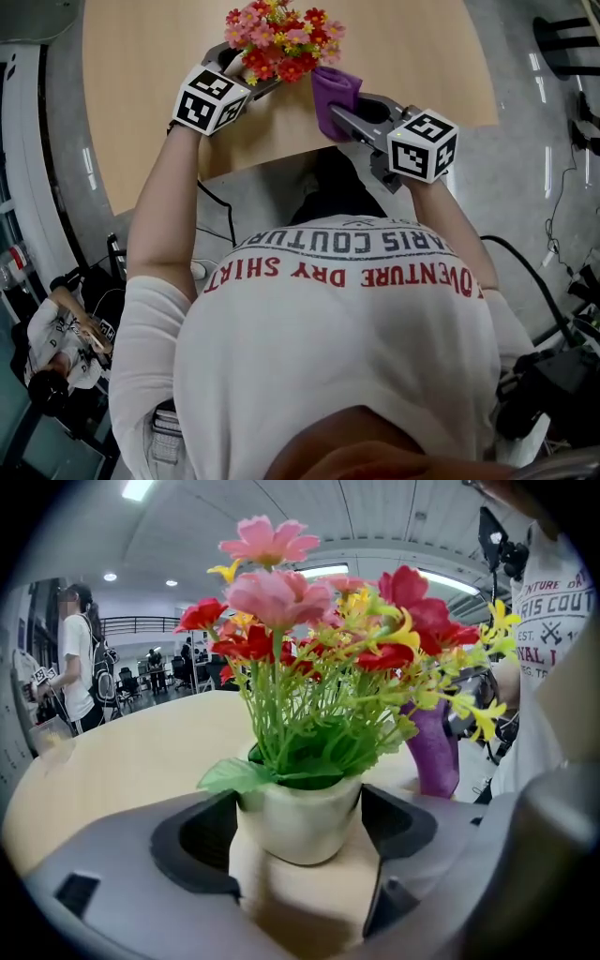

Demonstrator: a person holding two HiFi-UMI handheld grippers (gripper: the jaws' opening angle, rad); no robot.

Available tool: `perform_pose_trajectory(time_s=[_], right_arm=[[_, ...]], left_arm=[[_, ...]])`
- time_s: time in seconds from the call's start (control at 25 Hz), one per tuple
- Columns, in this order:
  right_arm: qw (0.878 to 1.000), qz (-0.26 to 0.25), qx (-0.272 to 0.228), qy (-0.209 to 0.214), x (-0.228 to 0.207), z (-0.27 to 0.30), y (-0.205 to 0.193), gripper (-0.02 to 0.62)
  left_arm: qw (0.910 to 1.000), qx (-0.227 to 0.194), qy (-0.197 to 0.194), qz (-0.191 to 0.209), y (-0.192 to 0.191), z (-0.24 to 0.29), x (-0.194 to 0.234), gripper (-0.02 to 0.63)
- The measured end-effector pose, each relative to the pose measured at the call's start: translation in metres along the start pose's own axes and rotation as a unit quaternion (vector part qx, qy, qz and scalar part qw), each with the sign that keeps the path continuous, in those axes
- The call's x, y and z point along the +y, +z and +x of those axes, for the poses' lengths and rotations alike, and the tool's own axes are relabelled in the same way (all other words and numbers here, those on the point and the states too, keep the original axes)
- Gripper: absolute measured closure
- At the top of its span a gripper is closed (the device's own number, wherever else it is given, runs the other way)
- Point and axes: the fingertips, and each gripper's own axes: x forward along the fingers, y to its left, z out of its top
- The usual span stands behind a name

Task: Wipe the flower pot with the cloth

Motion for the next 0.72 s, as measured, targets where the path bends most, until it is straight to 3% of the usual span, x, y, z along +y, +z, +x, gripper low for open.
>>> perform_pose_trajectory(time_s=[0.32,0.72], right_arm=[[1.0,-0.013,0.017,0.018,-0.003,0.041,0.011,0.528],[0.998,-0.041,0.034,-0.016,-0.037,0.058,0.012,0.528]], left_arm=[[1.0,0.007,-0.003,-0.004,0.002,-0.003,0.001,0.192],[0.9999,0.012,-0.006,0.0,0.0,0.001,-0.002,0.192]])
